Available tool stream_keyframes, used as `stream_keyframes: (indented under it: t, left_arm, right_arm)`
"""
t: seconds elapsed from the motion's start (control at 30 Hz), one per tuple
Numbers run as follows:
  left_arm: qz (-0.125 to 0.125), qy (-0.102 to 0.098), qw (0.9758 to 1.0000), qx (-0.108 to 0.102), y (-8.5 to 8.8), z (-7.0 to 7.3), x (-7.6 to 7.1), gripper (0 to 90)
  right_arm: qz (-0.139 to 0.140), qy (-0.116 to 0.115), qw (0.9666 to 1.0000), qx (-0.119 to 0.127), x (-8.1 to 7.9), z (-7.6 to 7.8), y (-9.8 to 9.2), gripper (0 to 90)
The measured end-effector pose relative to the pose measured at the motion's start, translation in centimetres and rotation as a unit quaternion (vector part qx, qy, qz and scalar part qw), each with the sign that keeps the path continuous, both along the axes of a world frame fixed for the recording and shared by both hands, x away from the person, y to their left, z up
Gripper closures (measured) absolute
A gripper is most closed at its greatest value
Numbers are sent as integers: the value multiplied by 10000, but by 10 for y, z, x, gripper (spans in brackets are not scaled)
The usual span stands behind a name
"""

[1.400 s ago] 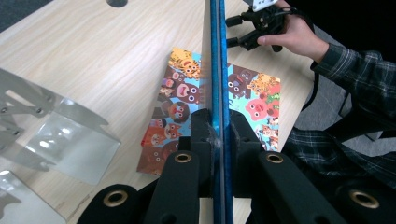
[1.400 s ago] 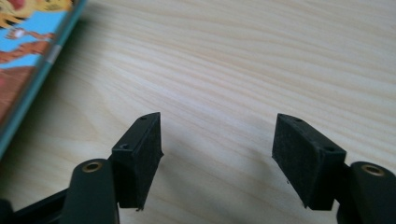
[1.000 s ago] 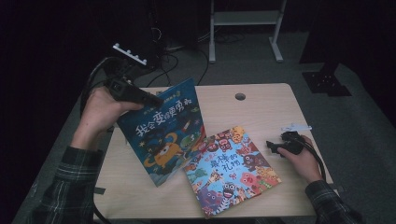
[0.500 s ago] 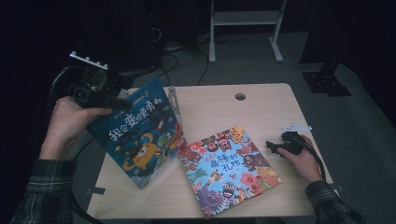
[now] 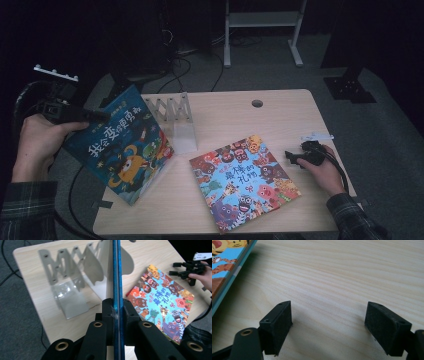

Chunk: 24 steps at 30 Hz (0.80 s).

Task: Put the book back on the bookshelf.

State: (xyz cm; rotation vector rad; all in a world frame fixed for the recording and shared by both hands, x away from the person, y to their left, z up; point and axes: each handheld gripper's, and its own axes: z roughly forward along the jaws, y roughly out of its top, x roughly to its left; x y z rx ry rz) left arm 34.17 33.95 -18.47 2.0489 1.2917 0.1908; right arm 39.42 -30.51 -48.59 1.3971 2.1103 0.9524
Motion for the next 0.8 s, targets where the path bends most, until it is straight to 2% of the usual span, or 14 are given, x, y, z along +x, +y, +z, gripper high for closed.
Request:
stream_keyframes:
  t: [0.13, 0.4, 0.8]
  left_arm:
    - [212, 4, 9998, -38, 13, -2, -1, 826]
    - [516, 68, 9986, 95, 26, -5, 1, 826]
    - [938, 22, 9954, 211, 29, -7, 16, 826]
  right_arm:
    - [-1, -1, 10000, -2, 0, 0, 0, 203]
    - [-10, 4, 10000, -2, 0, 0, 0, 202]
    - [-7, -2, 10000, -8, 1, 0, 0, 201]
